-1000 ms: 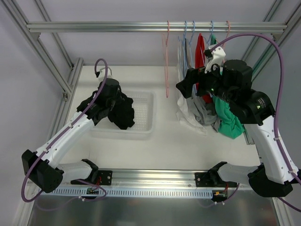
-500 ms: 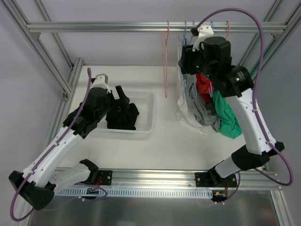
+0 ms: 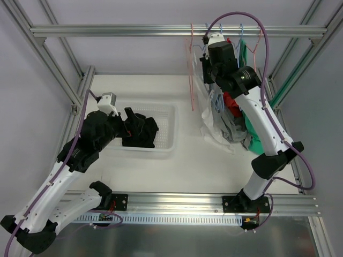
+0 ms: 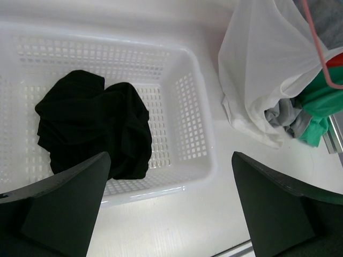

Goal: Remove the tank top from the hanger

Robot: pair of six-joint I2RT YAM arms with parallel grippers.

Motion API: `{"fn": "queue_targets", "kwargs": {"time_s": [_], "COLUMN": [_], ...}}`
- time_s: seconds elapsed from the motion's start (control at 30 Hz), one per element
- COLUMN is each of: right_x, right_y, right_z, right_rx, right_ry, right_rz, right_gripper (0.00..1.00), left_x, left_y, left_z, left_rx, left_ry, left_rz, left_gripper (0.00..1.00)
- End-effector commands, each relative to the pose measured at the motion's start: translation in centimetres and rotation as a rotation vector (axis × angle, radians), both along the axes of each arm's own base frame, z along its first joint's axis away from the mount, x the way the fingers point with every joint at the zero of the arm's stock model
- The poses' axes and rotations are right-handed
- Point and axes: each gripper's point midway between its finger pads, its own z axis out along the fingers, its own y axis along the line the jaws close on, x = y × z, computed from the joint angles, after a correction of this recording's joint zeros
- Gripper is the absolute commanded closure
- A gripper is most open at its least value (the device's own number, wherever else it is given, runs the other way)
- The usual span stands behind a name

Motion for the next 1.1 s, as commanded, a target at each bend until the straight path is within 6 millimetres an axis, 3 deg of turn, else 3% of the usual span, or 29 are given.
{"fn": "queue_targets", "kwargs": {"time_s": [0.0,0.1,0.13,0.17,0.37,0.57,0.7,0.87,0.93,1.0,1.03,1.07], "right_x": [-0.9,-1.6,-1.7,-2.1,-3.0,-4.3,-6.3,-11.7,-13.9,-17.1,-18.9,-21.3], "right_y": [-1.0,-0.6,-0.4,-0.6,-0.8,-1.3,-1.4,-2.7,-3.0,-4.8,-5.0,-6.0], "right_z": [4.4,6.3,6.0,7.6,9.8,10.1,9.7,7.9,7.1,5.5,4.1,3.9], "right_rx": [0.063,0.133,0.147,0.195,0.281,0.322,0.341,0.387,0.395,0.388,0.377,0.377], "right_ry": [-0.113,-0.166,-0.165,-0.208,-0.281,-0.306,-0.288,-0.244,-0.219,-0.188,-0.133,-0.137], "right_rz": [-0.059,-0.048,-0.042,-0.047,-0.026,-0.010,0.040,0.145,0.194,0.212,0.250,0.290], "right_gripper": [1.00,1.00,1.00,1.00,1.00,1.00,1.00,1.00,1.00,1.00,1.00,1.00], "left_x": [-0.4,-0.4,-0.4,-0.6,-1.1,-2.1,-3.2,-5.7,-5.8,-7.1,-7.0,-7.0], "left_y": [-1.0,-1.4,-1.5,-1.7,-2.4,-3.9,-6.1,-10.1,-11.8,-13.7,-15.1,-15.8], "left_z": [-1.0,-1.5,-1.5,-1.6,-1.6,-1.2,1.7,6.5,9.0,11.5,12.1,12.6], "left_rx": [0.019,0.020,0.019,0.017,0.011,0.001,0.009,0.010,-0.014,-0.033,-0.034,-0.015], "left_ry": [0.030,0.047,0.051,0.054,0.056,0.056,-0.028,-0.171,-0.229,-0.297,-0.318,-0.353], "left_rz": [-0.064,-0.079,-0.083,-0.093,-0.126,-0.216,-0.324,-0.516,-0.559,-0.646,-0.667,-0.692], "left_gripper": [0.01,0.01,0.01,0.01,0.01,0.01,0.01,0.01,0.01,0.01,0.01,0.01]}}
